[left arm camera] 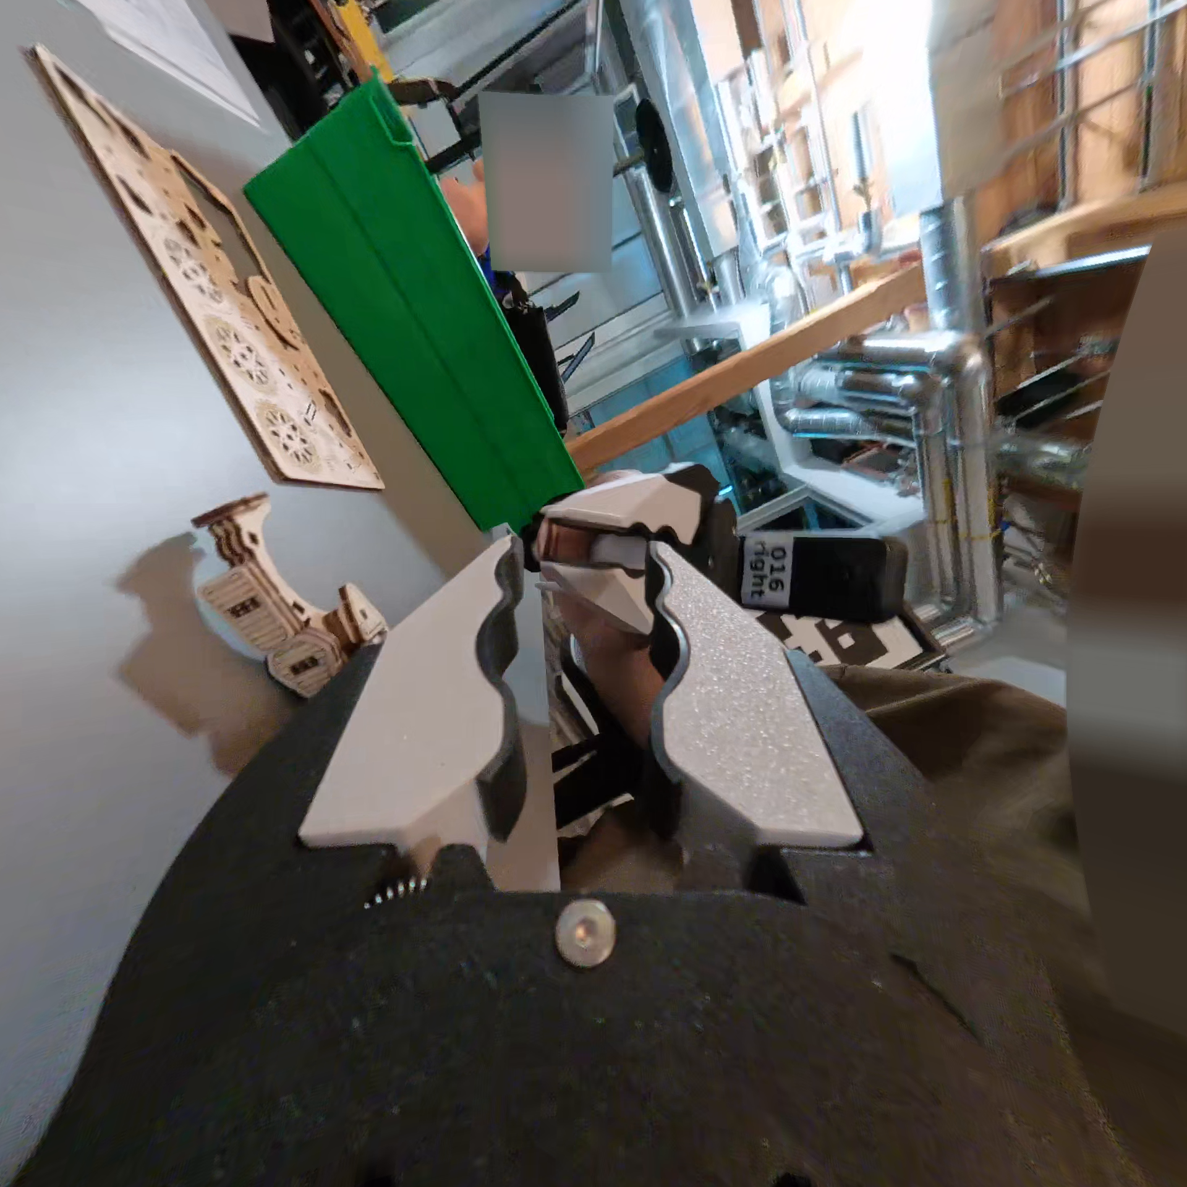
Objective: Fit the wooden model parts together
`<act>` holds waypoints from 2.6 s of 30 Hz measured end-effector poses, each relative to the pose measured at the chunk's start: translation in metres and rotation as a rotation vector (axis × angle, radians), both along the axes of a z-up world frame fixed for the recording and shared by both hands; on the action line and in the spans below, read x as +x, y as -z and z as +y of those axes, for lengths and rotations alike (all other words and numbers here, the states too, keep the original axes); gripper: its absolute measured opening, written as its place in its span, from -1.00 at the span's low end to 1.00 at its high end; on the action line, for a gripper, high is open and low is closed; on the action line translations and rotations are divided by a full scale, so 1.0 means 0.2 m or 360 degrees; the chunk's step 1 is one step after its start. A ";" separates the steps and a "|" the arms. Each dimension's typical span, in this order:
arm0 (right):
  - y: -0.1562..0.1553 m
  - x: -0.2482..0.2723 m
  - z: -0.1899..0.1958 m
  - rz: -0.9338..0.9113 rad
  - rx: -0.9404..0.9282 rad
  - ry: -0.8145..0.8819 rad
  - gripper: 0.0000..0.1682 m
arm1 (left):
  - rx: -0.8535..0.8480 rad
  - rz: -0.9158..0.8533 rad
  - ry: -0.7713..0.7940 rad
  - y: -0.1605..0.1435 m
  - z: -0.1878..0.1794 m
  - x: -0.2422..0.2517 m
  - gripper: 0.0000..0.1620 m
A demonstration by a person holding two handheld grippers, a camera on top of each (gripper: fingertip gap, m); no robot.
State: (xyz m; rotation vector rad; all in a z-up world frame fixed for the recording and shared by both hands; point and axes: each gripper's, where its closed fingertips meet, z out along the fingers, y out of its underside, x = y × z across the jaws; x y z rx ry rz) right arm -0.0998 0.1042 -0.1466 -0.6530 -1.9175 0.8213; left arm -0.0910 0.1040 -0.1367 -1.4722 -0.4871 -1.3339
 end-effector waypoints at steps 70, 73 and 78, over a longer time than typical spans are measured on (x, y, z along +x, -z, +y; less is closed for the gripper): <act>0.11 0.05 -0.05 -0.0218 -0.0206 -0.0153 -0.95 | -0.0158 0.0143 0.0349 0.15 -0.05 0.05 -0.92; 0.12 0.05 -0.07 -0.0221 -0.0194 -0.0164 -0.95 | -0.0143 0.0165 0.0343 0.15 -0.05 0.05 -0.95; 0.11 0.05 -0.07 -0.0216 -0.0222 -0.0178 -0.95 | -0.0136 0.0175 0.0342 0.15 -0.05 0.05 -0.99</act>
